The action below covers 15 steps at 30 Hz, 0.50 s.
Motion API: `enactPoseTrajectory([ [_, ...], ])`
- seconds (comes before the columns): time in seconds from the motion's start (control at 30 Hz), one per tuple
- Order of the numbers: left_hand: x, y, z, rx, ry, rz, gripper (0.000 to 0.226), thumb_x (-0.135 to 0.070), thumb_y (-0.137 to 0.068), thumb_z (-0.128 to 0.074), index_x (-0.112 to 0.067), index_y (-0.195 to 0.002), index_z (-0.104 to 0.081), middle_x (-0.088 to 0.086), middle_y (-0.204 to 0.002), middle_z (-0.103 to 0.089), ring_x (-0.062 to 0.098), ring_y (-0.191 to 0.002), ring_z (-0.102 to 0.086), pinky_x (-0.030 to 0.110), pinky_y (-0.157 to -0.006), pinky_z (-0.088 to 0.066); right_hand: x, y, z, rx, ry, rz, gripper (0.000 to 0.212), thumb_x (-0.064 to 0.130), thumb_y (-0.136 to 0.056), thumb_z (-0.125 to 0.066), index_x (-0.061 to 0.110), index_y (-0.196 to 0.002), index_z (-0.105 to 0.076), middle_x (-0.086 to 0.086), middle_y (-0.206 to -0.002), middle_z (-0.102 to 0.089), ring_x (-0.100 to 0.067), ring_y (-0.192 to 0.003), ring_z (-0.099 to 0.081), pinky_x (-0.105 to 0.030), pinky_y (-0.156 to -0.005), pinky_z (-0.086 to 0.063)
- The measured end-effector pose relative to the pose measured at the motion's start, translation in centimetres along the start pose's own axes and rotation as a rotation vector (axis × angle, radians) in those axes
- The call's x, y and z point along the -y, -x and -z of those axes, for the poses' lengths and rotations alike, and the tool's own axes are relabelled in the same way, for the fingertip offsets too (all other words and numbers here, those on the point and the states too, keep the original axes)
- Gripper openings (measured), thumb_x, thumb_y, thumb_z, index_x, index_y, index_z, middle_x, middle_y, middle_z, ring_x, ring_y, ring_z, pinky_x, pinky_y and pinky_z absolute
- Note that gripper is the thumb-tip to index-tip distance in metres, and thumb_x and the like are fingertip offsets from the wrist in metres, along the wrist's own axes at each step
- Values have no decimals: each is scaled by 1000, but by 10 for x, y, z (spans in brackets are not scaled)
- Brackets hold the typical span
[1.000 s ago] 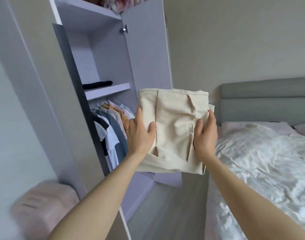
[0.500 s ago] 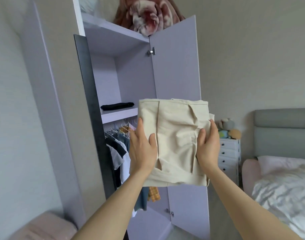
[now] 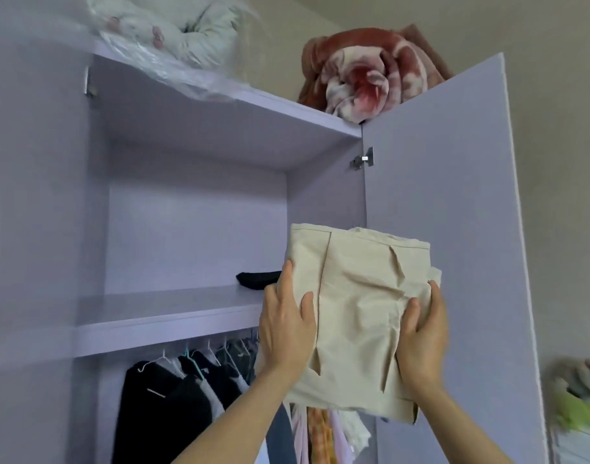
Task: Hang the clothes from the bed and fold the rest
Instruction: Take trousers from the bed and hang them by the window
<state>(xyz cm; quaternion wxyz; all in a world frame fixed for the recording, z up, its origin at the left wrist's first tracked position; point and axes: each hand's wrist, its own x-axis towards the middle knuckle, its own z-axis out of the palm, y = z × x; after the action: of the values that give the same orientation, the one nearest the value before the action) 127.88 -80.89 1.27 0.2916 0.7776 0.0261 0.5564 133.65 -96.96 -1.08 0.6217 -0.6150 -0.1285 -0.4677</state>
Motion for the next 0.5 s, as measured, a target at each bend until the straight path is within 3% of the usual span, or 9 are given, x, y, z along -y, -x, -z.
enactPoseTrajectory([
  [0.13, 43, -57, 1, -98, -91, -28, 59, -33, -96, -44, -33, -147, -15, 2, -116, -42, 21, -92, -52, 27, -70, -35, -7, -23, -84, 78, -136, 32, 45, 23, -100, -36, 13, -143, -30, -4, -145, -37, -15, -131, -35, -18, -103, -23],
  [0.23, 79, -95, 10, -180, -150, -38, 60, -34, -96, -44, -32, -147, -15, 4, -120, -42, 23, -97, -52, 26, -73, -33, -4, -30, -146, 118, -226, 55, 44, 23, -100, -35, 12, -142, -32, -5, -140, -40, -7, -123, -36, -3, -91, -19],
  [0.37, 138, -149, 21, -264, -206, -50, 61, -33, -95, -46, -30, -148, -15, 7, -123, -42, 27, -102, -51, 28, -75, -33, -3, -36, -236, 161, -307, 112, 43, 22, -100, -36, 11, -141, -32, -7, -136, -42, -2, -113, -35, 2, -84, -17],
  [0.5, 197, -203, 22, -272, -222, -4, 61, -31, -96, -44, -30, -148, -12, 10, -126, -39, 30, -105, -49, 27, -76, -30, -4, -53, -324, 239, -349, 141, 41, 24, -101, -34, 16, -141, -33, -4, -133, -44, 3, -102, -38, -7, -85, -23],
])
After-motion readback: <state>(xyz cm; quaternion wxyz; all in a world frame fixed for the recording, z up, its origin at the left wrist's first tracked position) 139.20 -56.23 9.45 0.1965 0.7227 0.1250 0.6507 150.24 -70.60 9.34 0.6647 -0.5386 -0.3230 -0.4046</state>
